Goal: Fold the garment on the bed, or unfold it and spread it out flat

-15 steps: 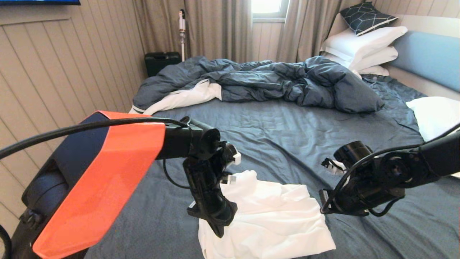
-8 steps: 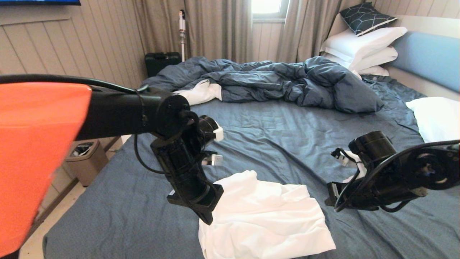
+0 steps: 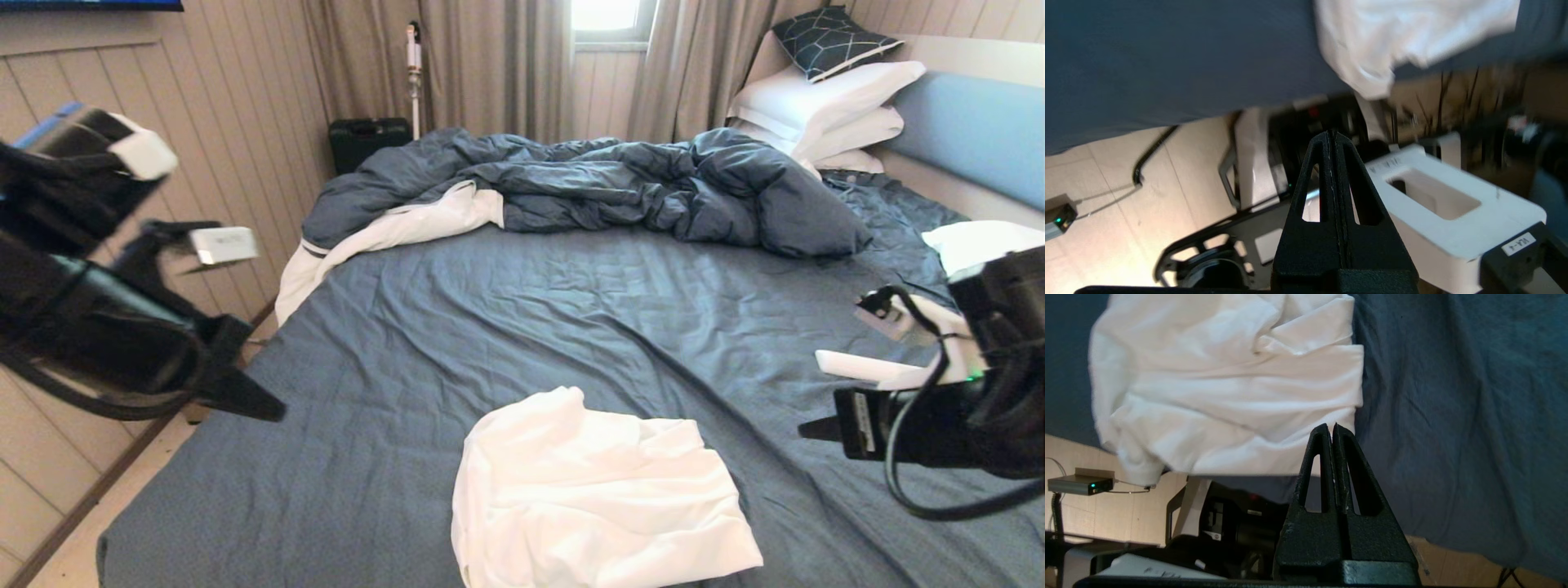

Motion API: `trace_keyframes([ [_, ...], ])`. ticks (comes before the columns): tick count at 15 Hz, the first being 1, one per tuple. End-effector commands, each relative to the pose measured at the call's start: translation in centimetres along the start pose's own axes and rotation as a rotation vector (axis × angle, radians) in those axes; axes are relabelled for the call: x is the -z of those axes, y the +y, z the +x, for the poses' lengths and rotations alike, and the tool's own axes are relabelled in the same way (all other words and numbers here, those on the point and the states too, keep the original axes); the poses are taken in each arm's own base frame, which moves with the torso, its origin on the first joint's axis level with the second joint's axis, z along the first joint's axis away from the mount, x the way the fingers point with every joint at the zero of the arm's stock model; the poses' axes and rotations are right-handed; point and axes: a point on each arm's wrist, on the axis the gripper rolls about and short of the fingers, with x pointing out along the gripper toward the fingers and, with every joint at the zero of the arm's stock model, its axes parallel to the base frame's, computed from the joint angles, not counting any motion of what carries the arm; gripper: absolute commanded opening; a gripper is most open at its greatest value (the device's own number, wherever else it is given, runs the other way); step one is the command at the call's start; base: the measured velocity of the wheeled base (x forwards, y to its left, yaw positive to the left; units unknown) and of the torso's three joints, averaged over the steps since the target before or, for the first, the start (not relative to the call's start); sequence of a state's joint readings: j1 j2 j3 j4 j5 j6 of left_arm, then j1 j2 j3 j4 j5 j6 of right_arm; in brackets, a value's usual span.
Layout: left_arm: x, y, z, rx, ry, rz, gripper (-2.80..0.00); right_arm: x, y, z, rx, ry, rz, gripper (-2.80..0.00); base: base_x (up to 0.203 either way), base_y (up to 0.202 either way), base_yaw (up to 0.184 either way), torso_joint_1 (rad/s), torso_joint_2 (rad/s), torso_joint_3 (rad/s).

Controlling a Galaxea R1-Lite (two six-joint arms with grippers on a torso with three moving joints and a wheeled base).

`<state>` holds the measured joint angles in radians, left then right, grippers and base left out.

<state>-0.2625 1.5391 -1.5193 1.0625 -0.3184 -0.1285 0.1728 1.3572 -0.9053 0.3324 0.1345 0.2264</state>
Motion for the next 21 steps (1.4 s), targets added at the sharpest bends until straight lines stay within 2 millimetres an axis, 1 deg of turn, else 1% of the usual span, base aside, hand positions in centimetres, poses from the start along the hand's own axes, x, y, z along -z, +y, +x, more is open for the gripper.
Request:
trace_keyframes([
  [1,6.4,0.9,-6.7,-0.053,-0.226,-0.021,-2.8,2.2,0.4,-6.4,-0.036,-0.137,-0.02,-2.8,0.0,0.0,0.0,0.0,0.0,0.0],
  [2,9.1,1.1,-7.5,-0.071,-0.266,-0.026,-2.8,3.8,0.3,-8.2,-0.041,-0.157,-0.021,-2.8,0.0,0.0,0.0,0.0,0.0,0.0],
  [4,14.3,0.9,-7.2,-0.061,-0.283,-0.006,-2.8,7.6,-0.2,-10.9,-0.051,-0.197,-0.026,-2.8,0.0,0.0,0.0,0.0,0.0,0.0],
  [5,16.5,0.7,-6.9,-0.033,-0.288,0.017,-2.8,9.6,-0.6,-11.8,-0.05,-0.194,-0.024,-2.8,0.0,0.0,0.0,0.0,0.0,0.0],
  [6,18.6,0.5,-6.4,0.012,-0.279,0.039,-2.8,11.6,-0.9,-12.5,-0.047,-0.175,-0.021,-2.8,0.0,0.0,0.0,0.0,0.0,0.0],
  [8,22.0,0.1,-5.6,0.103,-0.26,0.096,-2.8,15.0,-1.5,-14.1,-0.045,-0.184,-0.017,-2.8,0.0,0.0,0.0,0.0,0.0,0.0],
  [9,23.3,0.1,-5.5,0.161,-0.232,0.145,-2.8,16.7,-1.7,-14.8,-0.036,-0.18,-0.009,-2.8,0.0,0.0,0.0,0.0,0.0,0.0],
  [11,25.3,0.3,-5.6,0.264,-0.188,0.239,-2.8,19.7,-1.9,-15.6,-0.005,-0.176,0.02,-2.8,0.0,0.0,0.0,0.0,0.0,0.0],
  [13,27.6,0.7,-5.7,0.295,-0.233,0.259,-2.8,22.1,-1.9,-15.4,0.022,-0.216,0.005,-2.8,0.0,0.0,0.0,0.0,0.0,0.0],
  [14,28.3,1.0,-5.2,0.275,-0.268,0.234,-2.8,23.3,-2.1,-14.9,0.031,-0.234,-0.027,-2.8,0.0,0.0,0.0,0.0,0.0,0.0],
  [16,29.1,2.1,-3.4,0.106,-0.401,0.172,-2.8,25.6,-2.9,-12.7,0.038,-0.273,-0.083,-2.8,0.0,0.0,0.0,0.0,0.0,0.0],
  [17,29.6,2.6,-2.7,0.037,-0.484,0.154,-2.8,26.4,-3.2,-11.7,0.036,-0.339,-0.11,-2.8,0.0,0.0,0.0,0.0,0.0,0.0],
  [18,29.8,3.0,-2.0,-0.043,-0.542,0.126,-2.8,26.9,-3.5,-10.6,0.036,-0.396,-0.134,-2.8,0.0,0.0,0.0,0.0,0.0,0.0],
  [19,29.6,3.6,-1.1,-0.163,-0.568,0.074,-2.8,26.6,-3.6,-10.1,0.033,-0.464,-0.151,-2.8,0.0,0.0,0.0,0.0,0.0,0.0],
  [21,28.7,4.1,-0.3,-0.274,-0.668,0.011,-2.8,26.0,-3.7,-9.6,0.024,-0.524,-0.168,-2.8,0.0,0.0,0.0,0.0,0.0,0.0],
])
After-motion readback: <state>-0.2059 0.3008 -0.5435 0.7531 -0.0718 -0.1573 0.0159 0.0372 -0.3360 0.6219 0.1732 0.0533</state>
